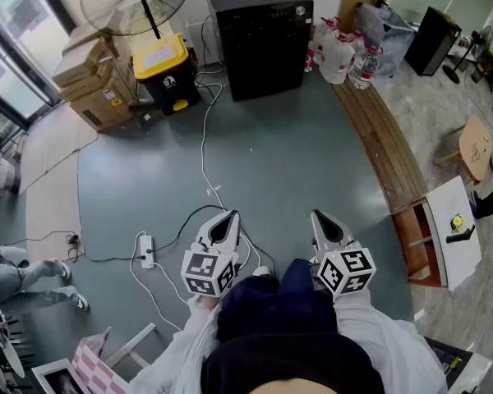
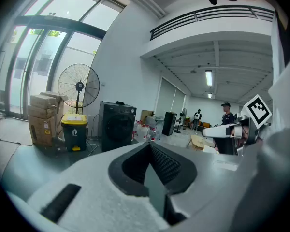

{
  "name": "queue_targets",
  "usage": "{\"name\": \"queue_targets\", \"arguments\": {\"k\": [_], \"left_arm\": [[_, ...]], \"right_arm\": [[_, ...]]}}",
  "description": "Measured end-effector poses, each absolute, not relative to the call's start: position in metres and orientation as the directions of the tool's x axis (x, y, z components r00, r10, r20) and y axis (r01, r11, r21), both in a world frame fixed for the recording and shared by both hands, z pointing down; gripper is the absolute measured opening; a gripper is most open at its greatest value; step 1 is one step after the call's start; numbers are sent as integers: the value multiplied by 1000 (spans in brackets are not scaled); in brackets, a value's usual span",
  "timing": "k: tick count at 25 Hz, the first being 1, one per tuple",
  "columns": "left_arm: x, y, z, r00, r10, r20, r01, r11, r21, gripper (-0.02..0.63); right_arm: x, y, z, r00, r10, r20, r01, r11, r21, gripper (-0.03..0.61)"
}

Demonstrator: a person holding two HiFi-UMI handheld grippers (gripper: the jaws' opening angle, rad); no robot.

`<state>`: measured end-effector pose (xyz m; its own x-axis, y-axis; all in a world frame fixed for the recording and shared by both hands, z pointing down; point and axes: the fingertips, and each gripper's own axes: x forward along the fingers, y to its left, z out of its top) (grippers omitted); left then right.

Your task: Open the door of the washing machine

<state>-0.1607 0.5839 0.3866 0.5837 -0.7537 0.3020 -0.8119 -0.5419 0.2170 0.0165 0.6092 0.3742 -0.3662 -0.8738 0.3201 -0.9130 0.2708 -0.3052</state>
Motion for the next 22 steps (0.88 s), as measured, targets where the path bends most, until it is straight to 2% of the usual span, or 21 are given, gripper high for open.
{"name": "queue_targets", "arguments": {"k": [17,19,22], "left_arm": [[-171,588,391,587,-749,307,-809,-557,190,8],[-175,590,394,592,-745,308,-806,-554,208,49],[-180,589,398,588,-744,319,-809,-544,221,163]], "right_arm": [[0,610,377,-367,-877,310,-912,273,-306,9],[-5,610,381,-370,-873,317,-912,275,-305,9],[-12,610,385,-384,-860,337,-906,281,-316,9]]}}
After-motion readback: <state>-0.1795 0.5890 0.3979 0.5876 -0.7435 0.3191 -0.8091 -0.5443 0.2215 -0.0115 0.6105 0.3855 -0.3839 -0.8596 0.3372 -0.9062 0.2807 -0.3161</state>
